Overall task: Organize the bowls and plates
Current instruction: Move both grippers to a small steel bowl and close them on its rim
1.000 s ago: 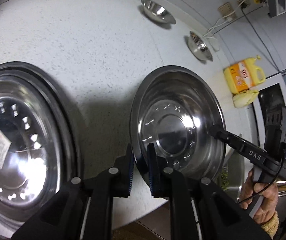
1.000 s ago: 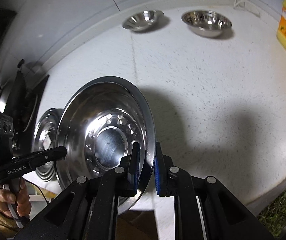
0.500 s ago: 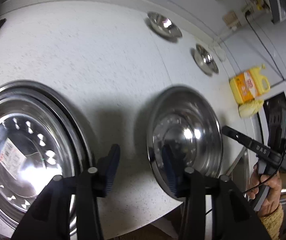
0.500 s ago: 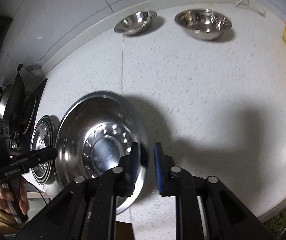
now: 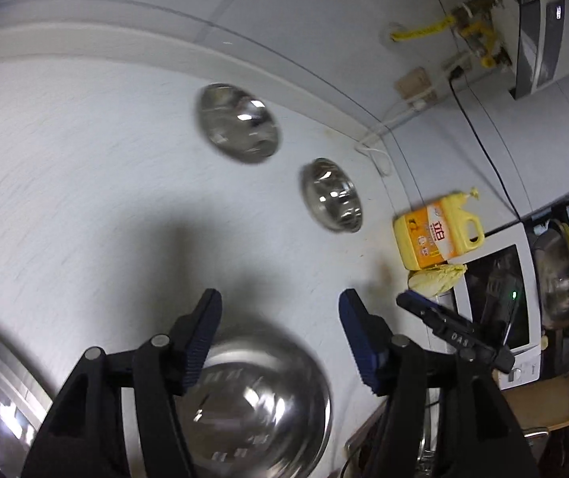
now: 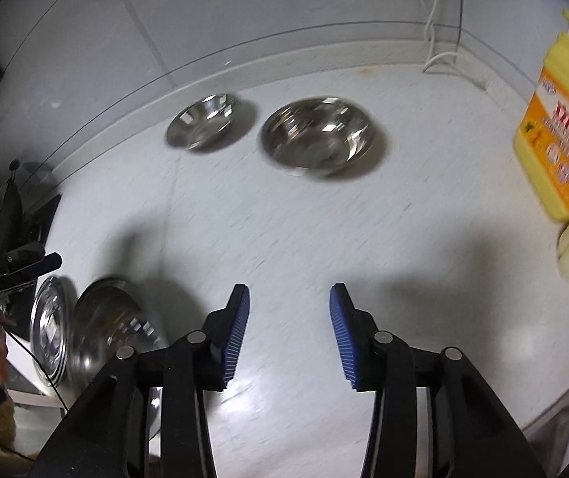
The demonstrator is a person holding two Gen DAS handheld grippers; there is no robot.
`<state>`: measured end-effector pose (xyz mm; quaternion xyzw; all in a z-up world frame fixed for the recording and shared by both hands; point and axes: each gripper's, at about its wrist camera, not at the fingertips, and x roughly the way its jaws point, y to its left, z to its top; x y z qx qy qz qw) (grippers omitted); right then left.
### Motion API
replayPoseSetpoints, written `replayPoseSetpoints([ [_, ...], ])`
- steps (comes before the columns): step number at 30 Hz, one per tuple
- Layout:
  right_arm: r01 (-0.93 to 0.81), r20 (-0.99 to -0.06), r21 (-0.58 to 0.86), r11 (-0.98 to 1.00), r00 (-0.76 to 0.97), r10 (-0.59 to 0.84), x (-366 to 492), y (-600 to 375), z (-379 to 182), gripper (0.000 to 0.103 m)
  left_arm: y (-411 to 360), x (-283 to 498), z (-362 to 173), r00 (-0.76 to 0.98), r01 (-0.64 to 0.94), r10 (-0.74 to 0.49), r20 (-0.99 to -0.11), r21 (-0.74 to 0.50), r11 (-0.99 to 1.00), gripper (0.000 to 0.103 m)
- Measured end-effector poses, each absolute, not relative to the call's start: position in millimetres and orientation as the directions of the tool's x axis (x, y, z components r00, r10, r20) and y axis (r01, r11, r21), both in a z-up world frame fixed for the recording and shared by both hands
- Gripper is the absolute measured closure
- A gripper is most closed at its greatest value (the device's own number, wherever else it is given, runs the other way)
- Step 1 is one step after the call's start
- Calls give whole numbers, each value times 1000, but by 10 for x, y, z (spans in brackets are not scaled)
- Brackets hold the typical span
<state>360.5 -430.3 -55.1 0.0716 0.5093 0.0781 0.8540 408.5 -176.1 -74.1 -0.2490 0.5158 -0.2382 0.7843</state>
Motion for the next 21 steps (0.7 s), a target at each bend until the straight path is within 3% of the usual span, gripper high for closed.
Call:
replayPoseSetpoints([
  [5, -50, -859, 202, 978, 470, 201, 4108, -4537, -541, 61, -2281, 4618, -819, 312, 164, -645, -697, -630, 759, 43],
  [21, -10, -865, 301, 953, 418, 278, 5338, -4801, -1096, 61, -3134, 5646, -1518, 228, 50, -647, -728, -655, 754, 43],
])
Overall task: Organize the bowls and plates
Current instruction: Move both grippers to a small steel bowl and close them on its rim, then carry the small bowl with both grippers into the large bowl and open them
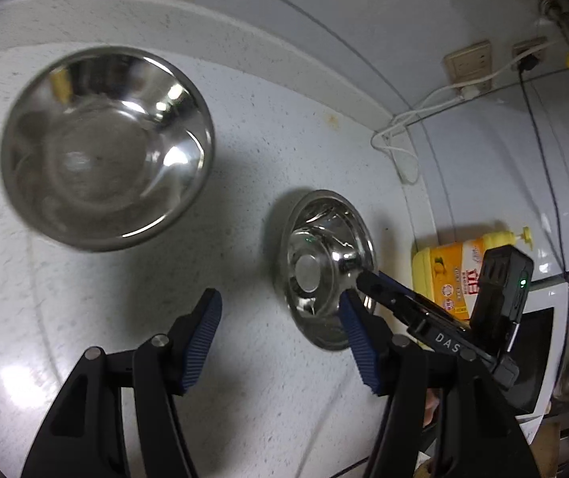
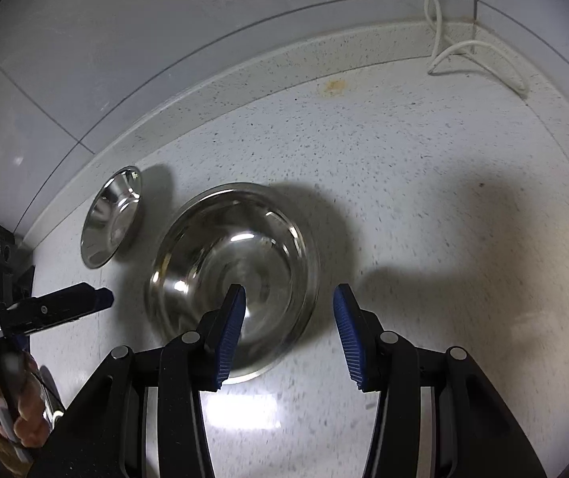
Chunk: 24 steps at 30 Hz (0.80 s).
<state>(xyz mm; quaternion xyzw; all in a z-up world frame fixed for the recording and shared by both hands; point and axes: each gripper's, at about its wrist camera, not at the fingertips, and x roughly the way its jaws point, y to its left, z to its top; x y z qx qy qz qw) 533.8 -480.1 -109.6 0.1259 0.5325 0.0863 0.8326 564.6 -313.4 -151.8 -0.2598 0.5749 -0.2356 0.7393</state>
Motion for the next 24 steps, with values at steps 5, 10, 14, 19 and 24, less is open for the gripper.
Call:
replayPoseSetpoints([
  [5, -19, -874, 300, 954, 395, 283, 5465, -4754, -1194, 70, -3314, 5750, -1628, 212, 57, -642, -737, -646, 761, 51],
  [10, -27, -883, 285, 958, 381, 273, 5470, -4714, -1286, 88, -3407, 5776, -1776, 177, 51, -647, -742, -650, 759, 92],
  [14, -19, -877, 292, 956, 394, 276, 5423, -4737, -1309, 92, -3369, 5683, -1762, 157, 61, -662, -733, -662, 747, 94],
  [19, -30, -881, 283, 959, 388, 272, 5224, -4741, -1243, 93, -3365, 5394, -1625, 111, 96, -688, -717, -682, 725, 94],
  [24, -28, -877, 291, 956, 392, 278, 4868, -4723, -1084, 93, -3345, 5041, -1442, 81, 141, -694, -715, -681, 719, 94],
])
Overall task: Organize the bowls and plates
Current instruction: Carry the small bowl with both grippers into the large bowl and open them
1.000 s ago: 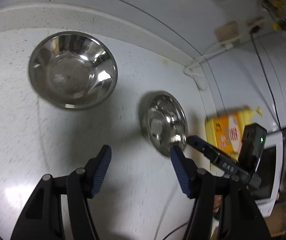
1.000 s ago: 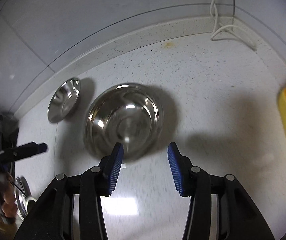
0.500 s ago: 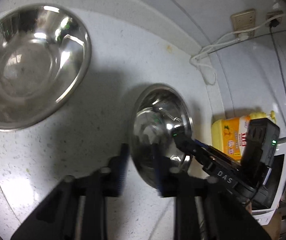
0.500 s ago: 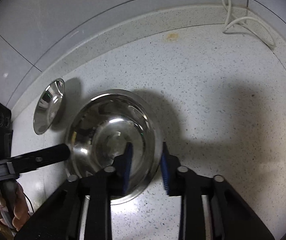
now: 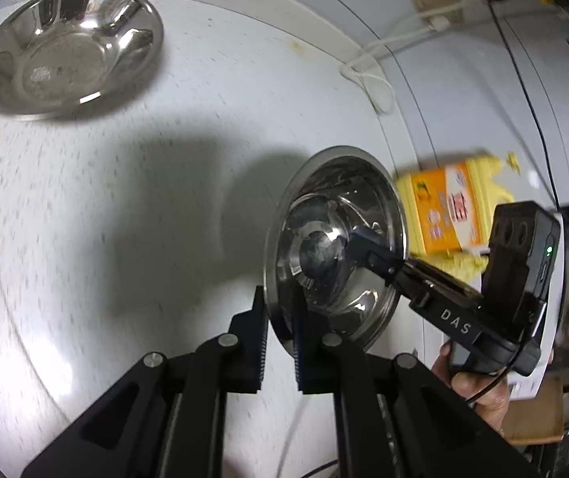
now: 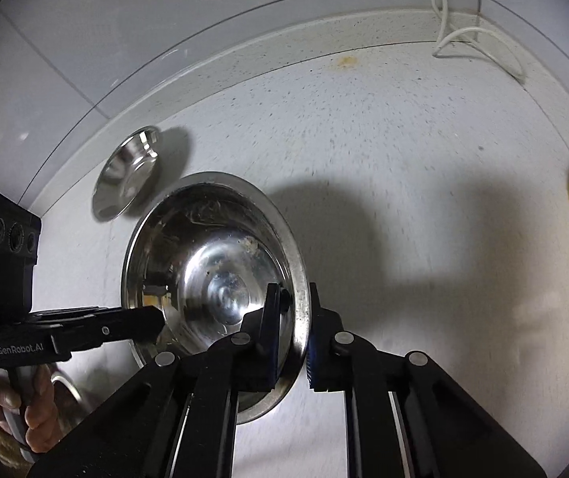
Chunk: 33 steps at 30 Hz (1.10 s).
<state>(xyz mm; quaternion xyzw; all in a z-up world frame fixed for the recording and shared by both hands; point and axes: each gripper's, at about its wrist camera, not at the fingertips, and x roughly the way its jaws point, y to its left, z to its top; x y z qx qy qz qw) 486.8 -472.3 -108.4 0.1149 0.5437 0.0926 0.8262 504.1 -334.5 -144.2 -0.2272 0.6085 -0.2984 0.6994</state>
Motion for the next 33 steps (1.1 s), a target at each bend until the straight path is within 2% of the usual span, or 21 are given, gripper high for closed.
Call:
replayPoseSetpoints([
  [12, -35, -883, 215, 976, 419, 210, 4228, -4328, -666, 93, -2925, 4590, -1187, 120, 180, -712, -692, -690, 701, 94],
  [25, -100, -869, 235, 967, 423, 255, 3862, -3905, -591, 93, -2458, 4170, -1144, 128, 159, -734, -667, -717, 678, 94],
  [33, -128, -860, 260, 957, 420, 289, 3444, -3575, -549, 93, -1977, 3667, -921, 164, 170, -748, -643, -729, 663, 93],
])
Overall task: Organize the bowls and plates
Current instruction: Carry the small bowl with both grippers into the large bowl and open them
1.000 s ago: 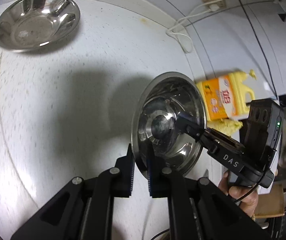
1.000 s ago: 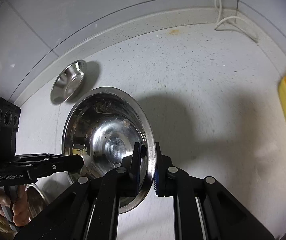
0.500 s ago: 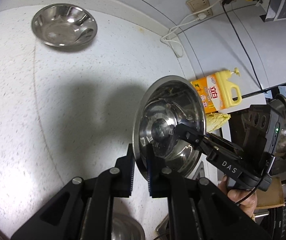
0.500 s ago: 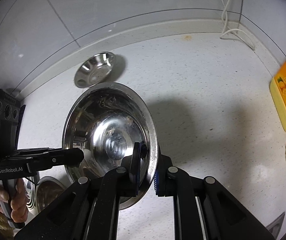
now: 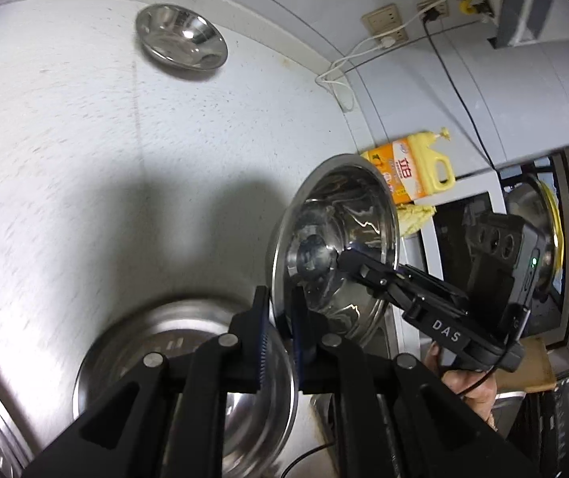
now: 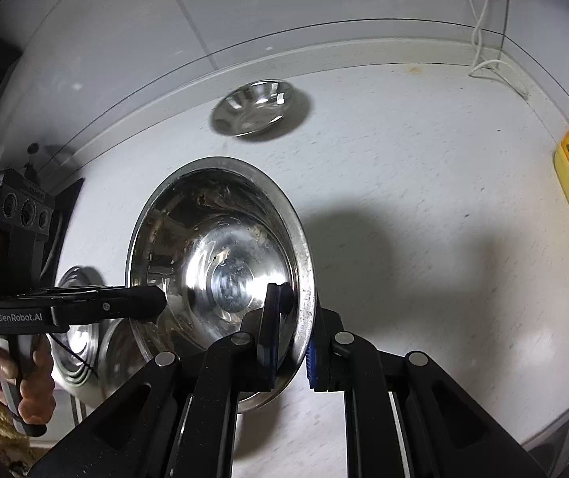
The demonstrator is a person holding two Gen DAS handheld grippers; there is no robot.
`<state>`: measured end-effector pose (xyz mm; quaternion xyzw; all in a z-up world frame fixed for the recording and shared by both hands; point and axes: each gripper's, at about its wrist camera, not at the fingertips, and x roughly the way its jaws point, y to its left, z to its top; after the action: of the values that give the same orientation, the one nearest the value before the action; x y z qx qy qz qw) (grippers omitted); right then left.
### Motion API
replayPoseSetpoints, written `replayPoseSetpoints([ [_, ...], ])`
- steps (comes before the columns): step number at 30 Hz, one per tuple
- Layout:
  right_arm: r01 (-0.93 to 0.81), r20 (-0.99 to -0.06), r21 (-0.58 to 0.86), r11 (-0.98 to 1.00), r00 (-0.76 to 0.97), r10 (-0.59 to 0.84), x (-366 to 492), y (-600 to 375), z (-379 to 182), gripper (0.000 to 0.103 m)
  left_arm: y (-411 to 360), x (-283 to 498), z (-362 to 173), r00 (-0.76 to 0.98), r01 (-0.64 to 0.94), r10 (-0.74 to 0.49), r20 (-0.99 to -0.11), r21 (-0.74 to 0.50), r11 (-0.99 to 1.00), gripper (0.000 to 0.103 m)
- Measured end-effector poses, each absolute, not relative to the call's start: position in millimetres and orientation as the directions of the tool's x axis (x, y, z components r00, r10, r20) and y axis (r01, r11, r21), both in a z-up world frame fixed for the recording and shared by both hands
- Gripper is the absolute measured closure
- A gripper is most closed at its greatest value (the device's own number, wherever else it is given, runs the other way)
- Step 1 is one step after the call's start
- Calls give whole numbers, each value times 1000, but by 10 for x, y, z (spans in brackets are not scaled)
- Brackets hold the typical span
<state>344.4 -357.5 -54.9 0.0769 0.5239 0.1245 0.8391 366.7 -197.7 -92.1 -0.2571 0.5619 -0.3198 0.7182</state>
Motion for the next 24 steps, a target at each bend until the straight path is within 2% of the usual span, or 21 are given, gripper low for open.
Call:
replayPoseSetpoints([
  [6, -178, -849, 295, 939, 403, 343, 3012, -3205, -500, 93, -1567, 3184, -966, 144, 145, -749, -647, -735, 662, 93],
  [12, -174, -871, 314, 934, 338, 356, 2770, -2923, -774, 93, -1412, 2946, -1277, 87, 111, -709, -700, -700, 705, 93],
  [19, -109, -916, 291, 950, 254, 310, 2805, -2774, -1272, 90, -1478, 2981, -1470, 118, 154, -606, -787, -588, 794, 91],
  [24, -73, -917, 269, 960, 286, 278, 2774, -2822, -1250, 88, -1499, 2954, -1380, 148, 218, -567, -810, -532, 818, 89],
])
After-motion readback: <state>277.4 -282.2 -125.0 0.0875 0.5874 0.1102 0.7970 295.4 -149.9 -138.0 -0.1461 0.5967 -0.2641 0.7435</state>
